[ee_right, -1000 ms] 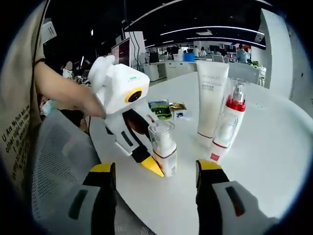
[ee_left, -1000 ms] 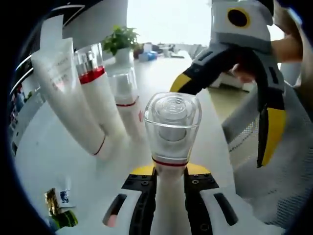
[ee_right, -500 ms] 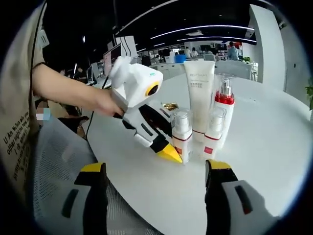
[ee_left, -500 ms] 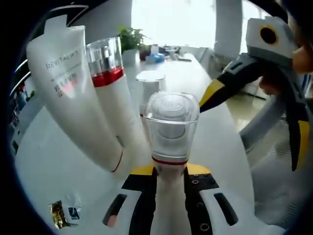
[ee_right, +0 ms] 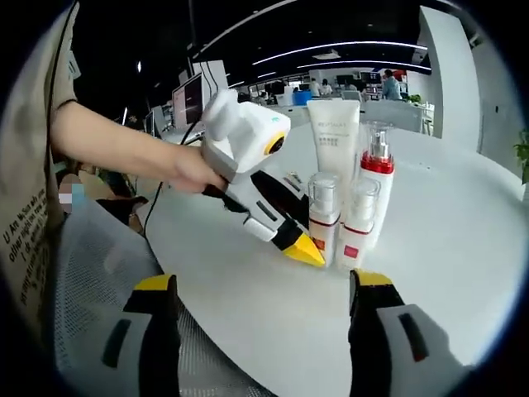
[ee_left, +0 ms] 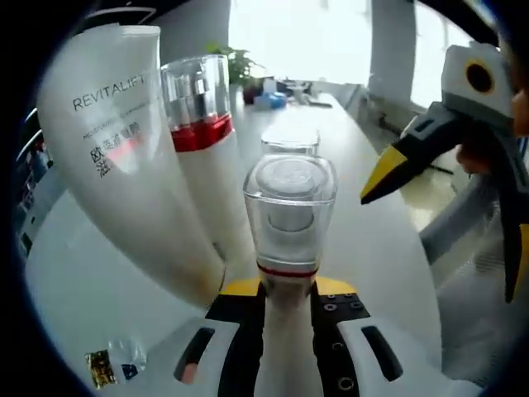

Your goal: Arrange the skincare products in the storage area until every visible bottle or jar stands upright without overlapping.

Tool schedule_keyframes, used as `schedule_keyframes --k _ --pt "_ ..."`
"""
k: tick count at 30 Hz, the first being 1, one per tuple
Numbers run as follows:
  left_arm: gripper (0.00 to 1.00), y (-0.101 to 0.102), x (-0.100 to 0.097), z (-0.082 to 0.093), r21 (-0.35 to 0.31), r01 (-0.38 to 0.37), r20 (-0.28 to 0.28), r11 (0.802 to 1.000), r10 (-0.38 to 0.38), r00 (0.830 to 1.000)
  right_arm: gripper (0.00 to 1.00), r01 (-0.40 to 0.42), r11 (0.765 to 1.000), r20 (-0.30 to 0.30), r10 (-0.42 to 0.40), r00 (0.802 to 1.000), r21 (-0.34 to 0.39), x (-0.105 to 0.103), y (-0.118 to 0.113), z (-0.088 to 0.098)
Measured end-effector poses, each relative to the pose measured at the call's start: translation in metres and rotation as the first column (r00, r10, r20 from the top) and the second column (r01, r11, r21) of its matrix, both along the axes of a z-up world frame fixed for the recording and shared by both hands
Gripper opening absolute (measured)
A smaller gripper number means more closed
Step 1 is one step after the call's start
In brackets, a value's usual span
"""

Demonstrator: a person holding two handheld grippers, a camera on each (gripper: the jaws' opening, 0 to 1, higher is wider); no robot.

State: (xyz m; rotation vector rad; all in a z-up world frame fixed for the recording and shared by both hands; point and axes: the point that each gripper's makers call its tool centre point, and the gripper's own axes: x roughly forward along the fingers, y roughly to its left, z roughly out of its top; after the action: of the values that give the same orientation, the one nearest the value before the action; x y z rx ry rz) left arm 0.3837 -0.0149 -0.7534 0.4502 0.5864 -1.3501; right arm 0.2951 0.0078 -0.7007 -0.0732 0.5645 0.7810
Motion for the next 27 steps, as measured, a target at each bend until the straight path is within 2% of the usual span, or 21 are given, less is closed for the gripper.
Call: schedule_keyframes --k 11,16,20,27 --pt "0.18 -0.0036 0.003 -0.0006 0.004 0.003 -0.001 1.0 -0.003 1.0 0.85 -0.001 1.0 -0.003 0.001 1.0 0.001 0.0 0.0002 -0.0007" --pt "0.18 -0.0033 0.0024 -0.0011 0.004 -0.004 -0.019 1.0 0.005 1.0 0.85 -0.002 1.0 -0.005 0.002 1.0 0.003 -0.0004 0.0005 -0.0009" --pt "0.26 -0.0019 -0.0011 -0.0033 0.016 0.003 -0.026 1.0 -0.003 1.0 0.85 -0.004 1.0 -0.007 0.004 1.0 0.001 -0.0006 0.0007 -0.0019" --pt "0.32 0.0025 -0.0037 -0.0035 0.032 -0.003 -0.034 0.999 0.005 0.999 0.86 0.001 1.0 -0.01 -0.001 1.0 0.004 -0.0004 0.0001 -0.0018"
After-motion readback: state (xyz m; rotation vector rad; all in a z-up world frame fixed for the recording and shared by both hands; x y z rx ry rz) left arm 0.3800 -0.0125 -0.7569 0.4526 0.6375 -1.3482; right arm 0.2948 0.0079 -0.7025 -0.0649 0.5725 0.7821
